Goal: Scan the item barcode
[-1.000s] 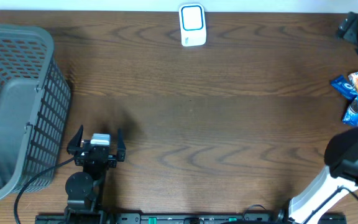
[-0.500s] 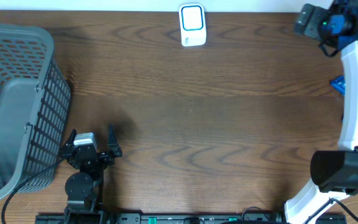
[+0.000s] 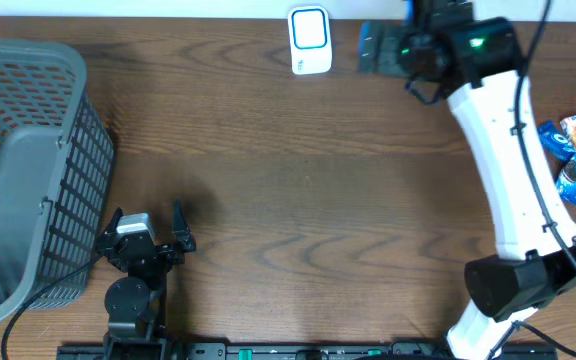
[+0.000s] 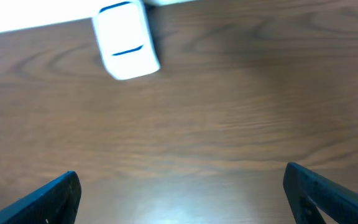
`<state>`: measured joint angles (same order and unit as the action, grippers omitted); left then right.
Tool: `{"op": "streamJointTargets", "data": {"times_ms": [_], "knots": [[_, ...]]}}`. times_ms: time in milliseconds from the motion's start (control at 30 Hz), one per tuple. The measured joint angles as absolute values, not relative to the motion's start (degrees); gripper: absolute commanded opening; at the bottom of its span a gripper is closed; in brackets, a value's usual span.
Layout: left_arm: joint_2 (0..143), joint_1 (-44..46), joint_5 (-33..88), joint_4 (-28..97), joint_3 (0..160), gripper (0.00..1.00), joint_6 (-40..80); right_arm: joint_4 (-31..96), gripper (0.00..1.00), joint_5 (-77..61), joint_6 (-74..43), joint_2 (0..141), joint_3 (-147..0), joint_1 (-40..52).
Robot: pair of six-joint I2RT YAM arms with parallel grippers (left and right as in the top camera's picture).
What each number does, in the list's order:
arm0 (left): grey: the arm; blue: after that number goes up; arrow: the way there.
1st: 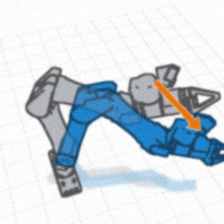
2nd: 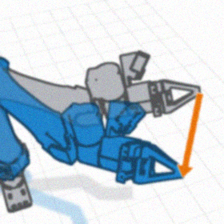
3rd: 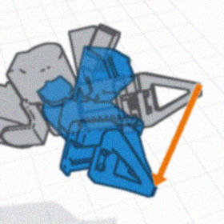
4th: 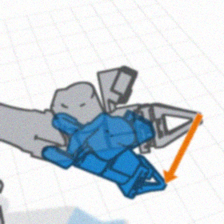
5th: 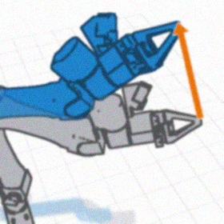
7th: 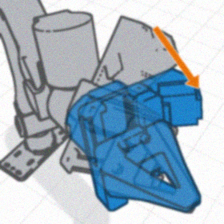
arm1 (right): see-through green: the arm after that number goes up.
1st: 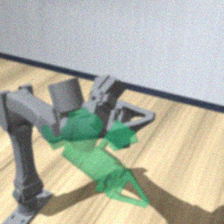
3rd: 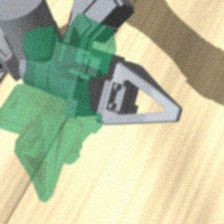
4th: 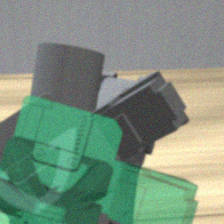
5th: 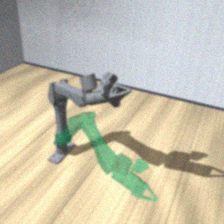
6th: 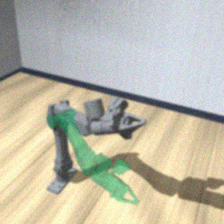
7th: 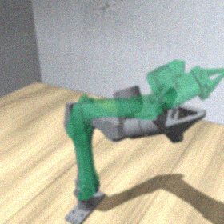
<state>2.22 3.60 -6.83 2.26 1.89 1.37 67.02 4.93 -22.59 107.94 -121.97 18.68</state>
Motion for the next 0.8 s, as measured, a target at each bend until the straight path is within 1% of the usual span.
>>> {"op": "streamJointTargets", "data": {"times_ms": [133, 300, 467, 633, 800], "knots": [[2.2, 3.6, -6.8, 2.3, 1.9, 0.98, 1.5, 70.6, 0.99, 5.6, -21.4, 107.8, -122.0, 21.3], [2.2, 3.6, -6.8, 2.3, 1.9, 0.98, 1.5, 70.4, 0.99, 8.1, -16.8, 107.8, -122.0, 22.0], [2.2, 3.6, -6.8, 2.3, 1.9, 0.98, 1.5, 62.6, 0.99, 9.6, -11.5, 107.7, -122.0, 21.9], [2.3, 3.6, -6.9, 2.3, 1.9, 0.98, 1.5, 52.1, 0.99, 8.1, -4.0, 107.4, -121.8, 22.0], [2.3, 3.6, -6.9, 2.3, 1.9, 0.98, 1.5, 48.3, 0.99, 6.4, 0.6, 104.7, -121.8, 22.3]]}}
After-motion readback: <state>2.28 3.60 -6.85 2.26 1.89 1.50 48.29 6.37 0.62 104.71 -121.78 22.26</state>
